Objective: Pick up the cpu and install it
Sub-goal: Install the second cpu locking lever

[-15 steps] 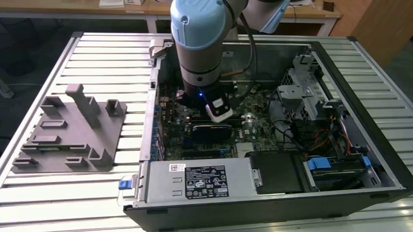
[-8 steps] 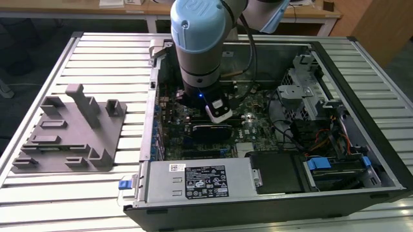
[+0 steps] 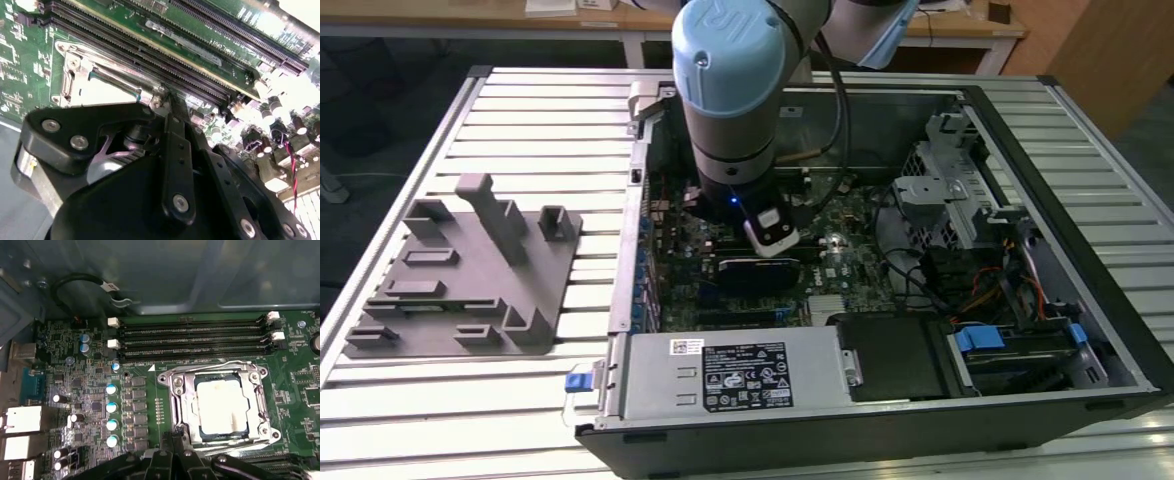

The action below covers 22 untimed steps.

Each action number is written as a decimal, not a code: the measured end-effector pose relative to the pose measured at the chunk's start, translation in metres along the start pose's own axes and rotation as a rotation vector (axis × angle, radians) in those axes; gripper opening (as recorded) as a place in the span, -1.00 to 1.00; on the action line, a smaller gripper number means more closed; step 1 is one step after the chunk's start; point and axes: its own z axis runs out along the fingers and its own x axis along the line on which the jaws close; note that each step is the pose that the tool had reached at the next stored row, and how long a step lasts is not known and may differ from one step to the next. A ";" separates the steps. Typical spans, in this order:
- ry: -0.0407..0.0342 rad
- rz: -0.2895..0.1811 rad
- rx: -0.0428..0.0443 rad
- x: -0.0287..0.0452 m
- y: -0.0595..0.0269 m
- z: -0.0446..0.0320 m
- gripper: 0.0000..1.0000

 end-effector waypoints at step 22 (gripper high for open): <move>0.0002 0.000 0.0017 -0.0025 0.0118 -0.0413 -0.79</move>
